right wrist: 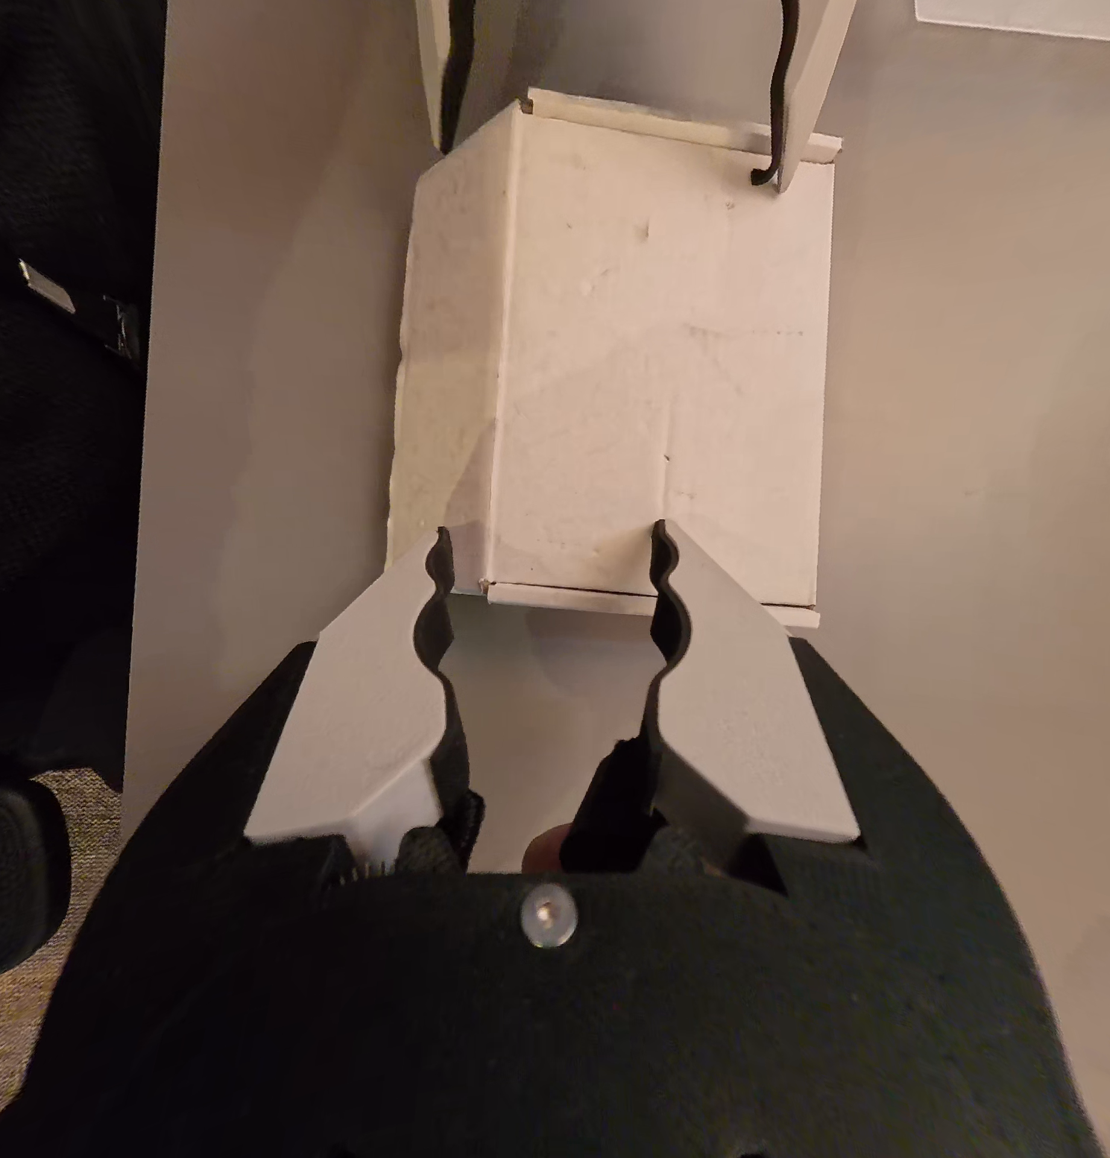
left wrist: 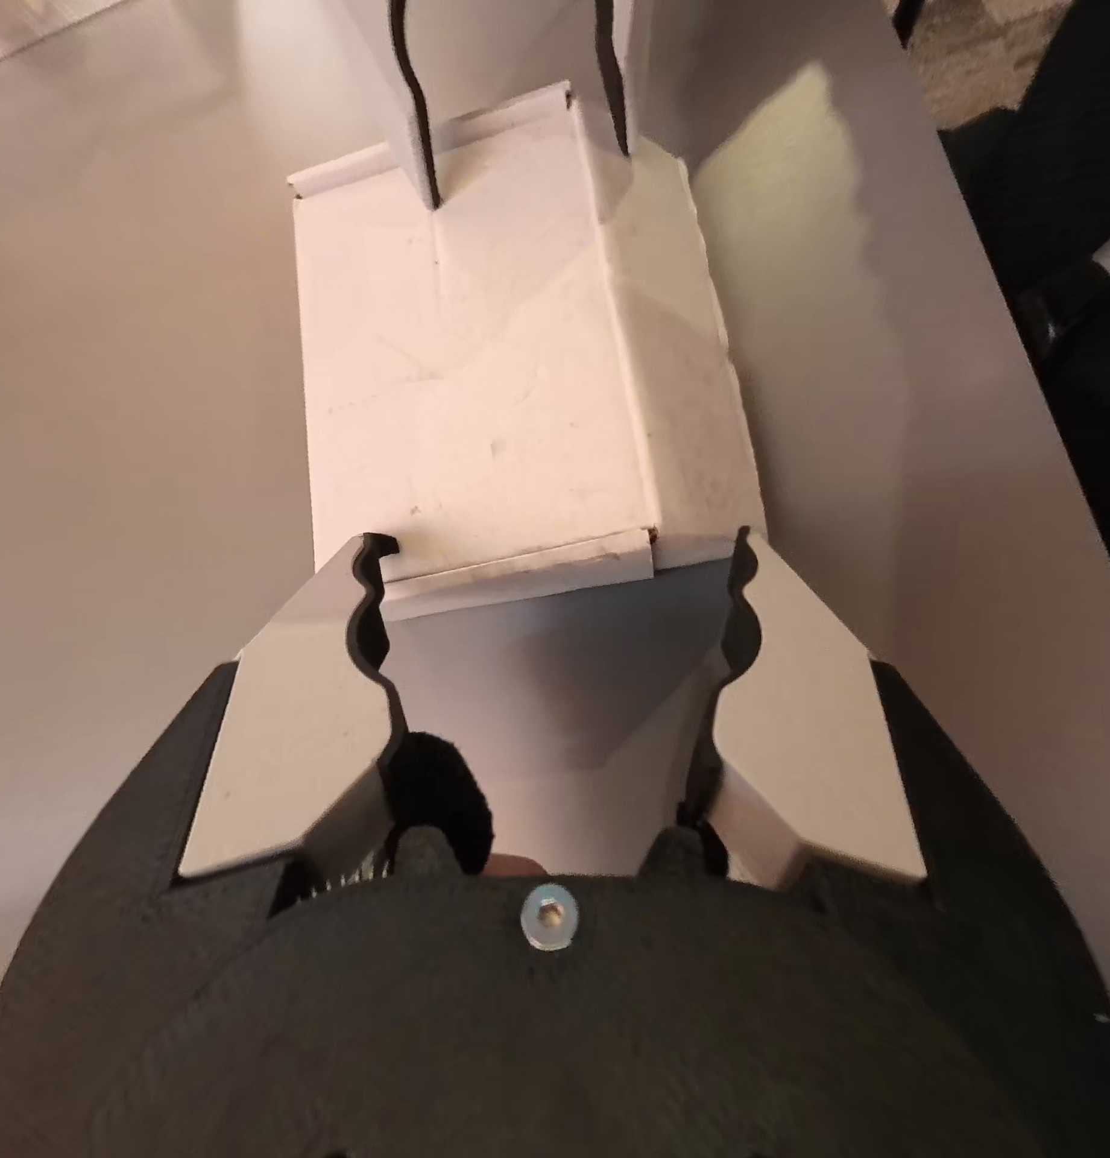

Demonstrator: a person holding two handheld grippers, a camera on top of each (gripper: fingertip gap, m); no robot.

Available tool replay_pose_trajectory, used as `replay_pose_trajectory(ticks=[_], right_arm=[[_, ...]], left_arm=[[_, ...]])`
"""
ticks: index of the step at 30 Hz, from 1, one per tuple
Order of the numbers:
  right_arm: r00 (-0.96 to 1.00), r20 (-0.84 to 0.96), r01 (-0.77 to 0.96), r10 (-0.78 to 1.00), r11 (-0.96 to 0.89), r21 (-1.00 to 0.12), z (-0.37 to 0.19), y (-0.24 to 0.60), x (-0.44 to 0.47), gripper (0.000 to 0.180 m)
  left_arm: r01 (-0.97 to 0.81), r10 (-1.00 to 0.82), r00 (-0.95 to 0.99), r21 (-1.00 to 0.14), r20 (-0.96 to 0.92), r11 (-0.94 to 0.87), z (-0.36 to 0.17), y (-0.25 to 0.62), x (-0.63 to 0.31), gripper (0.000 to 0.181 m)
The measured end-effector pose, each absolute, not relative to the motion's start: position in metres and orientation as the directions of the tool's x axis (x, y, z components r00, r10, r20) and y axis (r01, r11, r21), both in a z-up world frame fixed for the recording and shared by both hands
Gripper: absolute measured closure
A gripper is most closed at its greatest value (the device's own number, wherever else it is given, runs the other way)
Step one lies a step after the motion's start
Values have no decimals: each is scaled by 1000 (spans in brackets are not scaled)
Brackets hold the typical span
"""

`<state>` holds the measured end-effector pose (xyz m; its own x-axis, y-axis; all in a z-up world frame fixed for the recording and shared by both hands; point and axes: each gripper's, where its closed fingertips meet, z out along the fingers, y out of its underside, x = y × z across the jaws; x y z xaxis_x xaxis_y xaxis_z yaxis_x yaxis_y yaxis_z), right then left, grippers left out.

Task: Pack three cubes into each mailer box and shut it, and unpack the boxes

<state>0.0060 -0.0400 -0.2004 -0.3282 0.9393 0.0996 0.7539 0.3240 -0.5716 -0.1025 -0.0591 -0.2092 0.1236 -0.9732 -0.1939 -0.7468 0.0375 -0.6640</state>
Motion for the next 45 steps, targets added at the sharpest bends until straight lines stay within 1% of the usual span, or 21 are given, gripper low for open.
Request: replay_pose_trajectory(ticks=[1, 4, 9, 14, 19, 20, 21, 22, 23, 24, 27, 30, 33, 35, 36, 37, 38, 39, 41, 43, 45], right_arm=[[-330, 108, 753, 938, 330, -570, -201, -40, 6, 117], [-330, 130, 747, 935, 343, -569, -201, -39, 6, 118], [-325, 202, 738, 924, 381, -557, -202, -36, 4, 124], [-319, 246, 734, 915, 403, -547, -203, -36, 4, 126], [-342, 280, 724, 897, 441, -530, -205, -40, 6, 103], [-354, 285, 724, 891, 454, -519, -208, -44, 8, 98], [-347, 303, 729, 888, 459, -508, -211, -45, 9, 94], [-323, 354, 728, 878, 470, -500, -213, -41, 7, 89], [-287, 415, 721, 864, 480, -501, -211, -34, 4, 103], [-266, 456, 711, 849, 492, -502, -210, -29, 2, 117], [-255, 509, 694, 822, 522, -495, -210, -28, 1, 120], [-243, 520, 692, 819, 522, -498, -210, -28, 1, 124], [-247, 509, 698, 825, 516, -496, -210, -27, 1, 124], [-228, 460, 707, 858, 471, -528, -207, -29, 0, 123], [-217, 404, 714, 889, 426, -555, -203, -32, -2, 115], [-198, 368, 713, 908, 392, -581, -197, -32, -6, 94], [-182, 375, 705, 909, 387, -595, -189, -29, -11, 86], [-177, 386, 711, 905, 389, -585, -186, -25, -15, 82], [-209, 338, 780, 918, 365, -509, -197, -22, -18, 56], [-245, 329, 821, 912, 376, -429, -208, -15, -22, 51], [-264, 316, 842, 911, 377, -386, -212, -7, -28, 51]], left_arm=[[-733, -971, 150, -680, -188, 19, -208, -58, -102, 74], [-728, -955, 202, -686, -217, 2, -209, -55, -100, 77], [-780, -923, 223, -626, -313, 24, -212, -48, -102, 89], [-769, -911, 248, -639, -328, 21, -214, -47, -102, 91], [-808, -905, 217, -587, -366, 44, -215, -45, -102, 90], [-820, -899, 197, -568, -391, 67, -218, -46, -102, 83], [-830, -896, 179, -552, -407, 85, -223, -47, -102, 72], [-836, -883, 178, -540, -434, 96, -224, -46, -102, 71], [-844, -862, 191, -527, -469, 100, -223, -41, -103, 82], [-847, -855, 196, -521, -481, 99, -222, -40, -103, 84], [-846, -848, 215, -526, -485, 87, -222, -38, -103, 86], [-844, -849, 223, -531, -479, 78, -223, -38, -103, 88], [-849, -848, 219, -523, -482, 79, -223, -37, -103, 87], [-863, -849, 198, -499, -490, 86, -223, -36, -104, 87], [-867, -849, 194, -492, -491, 87, -223, -36, -104, 87], [-866, -848, 194, -491, -494, 89, -223, -35, -102, 86], [-863, -844, 197, -496, -498, 91, -223, -34, -99, 86], [-858, -844, 205, -507, -495, 89, -223, -34, -96, 86], [-857, -843, 207, -508, -496, 89, -223, -32, -92, 86], [-866, -847, 189, -490, -497, 95, -223, -31, -88, 86], [-862, -850, 183, -496, -494, 102, -223, -29, -83, 86]])
